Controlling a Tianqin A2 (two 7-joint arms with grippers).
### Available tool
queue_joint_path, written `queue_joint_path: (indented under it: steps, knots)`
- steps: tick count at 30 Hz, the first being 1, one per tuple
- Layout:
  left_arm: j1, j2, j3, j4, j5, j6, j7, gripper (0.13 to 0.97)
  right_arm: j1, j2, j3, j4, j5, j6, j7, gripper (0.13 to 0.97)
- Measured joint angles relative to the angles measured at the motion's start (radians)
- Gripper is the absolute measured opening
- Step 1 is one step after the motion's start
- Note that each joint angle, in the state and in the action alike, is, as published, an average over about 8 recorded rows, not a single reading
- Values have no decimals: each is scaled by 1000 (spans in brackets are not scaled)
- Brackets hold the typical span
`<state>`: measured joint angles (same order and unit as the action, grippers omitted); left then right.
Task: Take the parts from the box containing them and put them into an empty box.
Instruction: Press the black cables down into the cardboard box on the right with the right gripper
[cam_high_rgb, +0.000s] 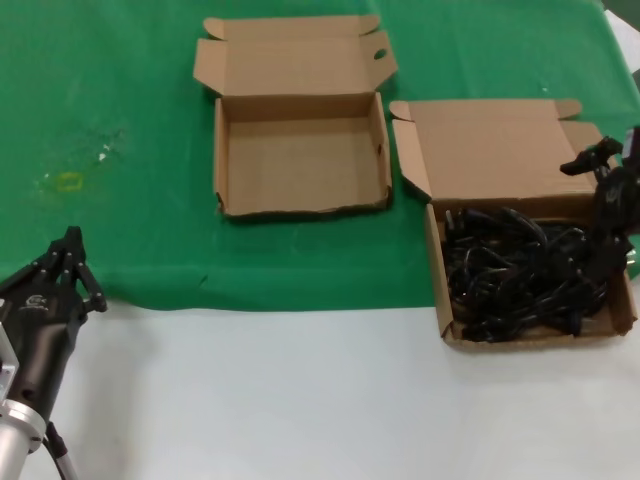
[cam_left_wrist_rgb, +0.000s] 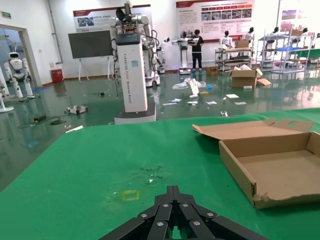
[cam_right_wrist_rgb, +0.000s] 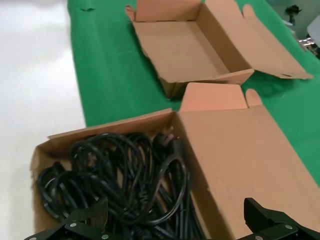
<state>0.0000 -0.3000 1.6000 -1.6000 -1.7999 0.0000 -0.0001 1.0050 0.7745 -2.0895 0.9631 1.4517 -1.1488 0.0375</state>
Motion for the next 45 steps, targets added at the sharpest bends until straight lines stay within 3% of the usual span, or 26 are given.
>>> queue_joint_path:
  steps: [14,22,26,43,45]
  knots:
    - [0,0,0,0,0,0,0,144,40,-68,3,-70,-43,27,-20,910]
    - [0,0,0,0,0,0,0,144,28,-76,6,-65,-57,36,-10,784]
    - [0,0,0,0,0,0,0,144,22,-74,8,-53,-66,42,-8,784]
    - [0,0,0,0,0,0,0,144,9,-59,18,-10,-91,49,5,379]
    - [0,0,0,0,0,0,0,144,8,-57,19,-5,-93,49,8,362]
